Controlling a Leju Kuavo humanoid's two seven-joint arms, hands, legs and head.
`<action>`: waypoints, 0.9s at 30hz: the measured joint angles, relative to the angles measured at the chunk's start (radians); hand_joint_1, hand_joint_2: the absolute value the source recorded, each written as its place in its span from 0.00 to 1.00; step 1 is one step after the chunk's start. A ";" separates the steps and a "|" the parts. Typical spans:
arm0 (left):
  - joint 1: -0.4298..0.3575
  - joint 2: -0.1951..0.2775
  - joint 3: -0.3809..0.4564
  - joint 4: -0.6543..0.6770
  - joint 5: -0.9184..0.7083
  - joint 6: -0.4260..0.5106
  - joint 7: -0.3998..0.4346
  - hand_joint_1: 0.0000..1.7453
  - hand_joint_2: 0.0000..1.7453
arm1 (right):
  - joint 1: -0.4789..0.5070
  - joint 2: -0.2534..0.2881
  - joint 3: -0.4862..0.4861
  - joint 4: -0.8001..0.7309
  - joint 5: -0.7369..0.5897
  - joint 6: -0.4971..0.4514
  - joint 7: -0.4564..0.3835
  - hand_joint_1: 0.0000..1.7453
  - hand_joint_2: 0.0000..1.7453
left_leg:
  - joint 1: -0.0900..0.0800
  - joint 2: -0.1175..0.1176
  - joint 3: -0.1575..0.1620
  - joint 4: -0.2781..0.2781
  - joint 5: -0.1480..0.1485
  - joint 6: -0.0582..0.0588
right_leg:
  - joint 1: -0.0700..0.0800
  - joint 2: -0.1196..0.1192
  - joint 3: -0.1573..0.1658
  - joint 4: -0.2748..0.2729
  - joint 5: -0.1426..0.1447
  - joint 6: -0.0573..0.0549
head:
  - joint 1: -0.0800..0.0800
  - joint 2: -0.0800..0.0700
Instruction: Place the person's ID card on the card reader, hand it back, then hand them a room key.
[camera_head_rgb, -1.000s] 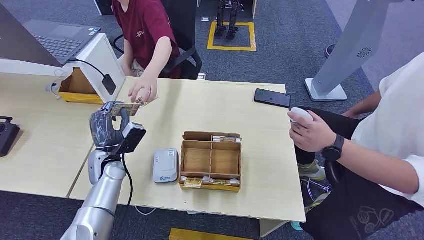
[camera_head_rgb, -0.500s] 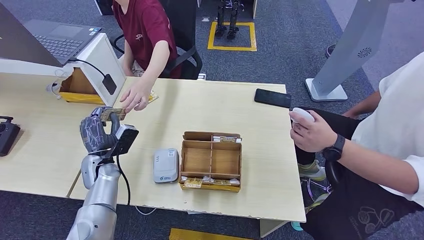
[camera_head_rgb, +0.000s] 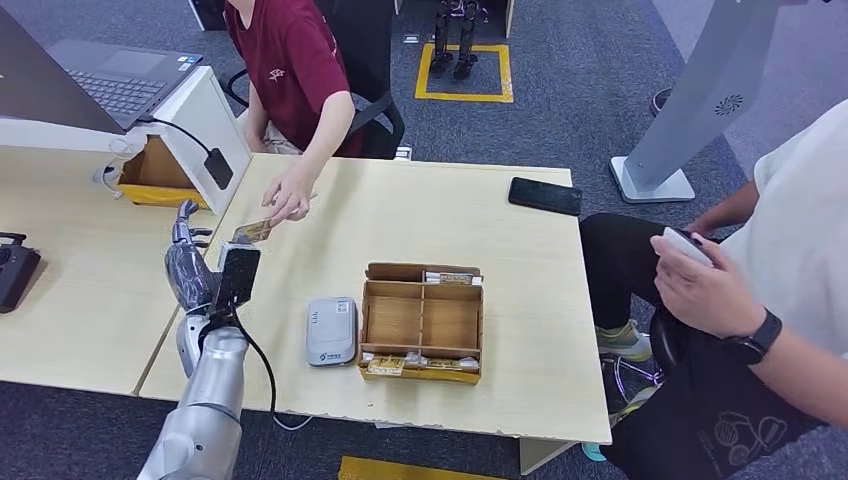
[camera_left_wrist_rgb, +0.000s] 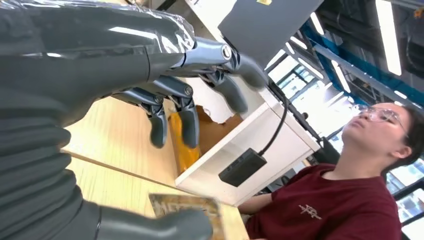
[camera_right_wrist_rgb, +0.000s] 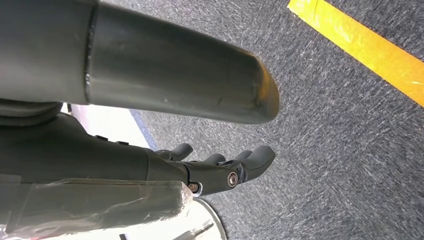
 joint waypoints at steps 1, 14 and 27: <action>-0.001 0.000 -0.006 0.007 0.016 -0.004 0.009 0.00 1.00 | 0.001 0.000 0.000 0.000 0.000 -0.001 0.000 0.00 0.00 | 0.000 0.000 0.000 0.000 0.000 0.000 | 0.000 0.000 0.000 0.000 0.000 0.000 | 0.000 0.000; 0.300 0.143 -0.387 -0.353 0.490 -0.501 0.104 0.00 1.00 | 0.033 -0.002 -0.049 0.000 -0.023 -0.035 -0.010 0.00 0.00 | 0.000 0.003 -0.001 -0.001 -0.001 0.000 | 0.000 0.003 -0.002 0.000 -0.001 0.000 | 0.000 0.000; 0.741 0.323 -0.719 -0.882 0.477 -0.566 -0.002 0.00 1.00 | 0.044 -0.008 -0.126 0.000 -0.068 -0.054 -0.009 0.00 0.00 | 0.000 0.004 -0.002 -0.001 -0.002 -0.001 | 0.000 0.003 -0.003 -0.001 -0.001 0.000 | 0.000 0.000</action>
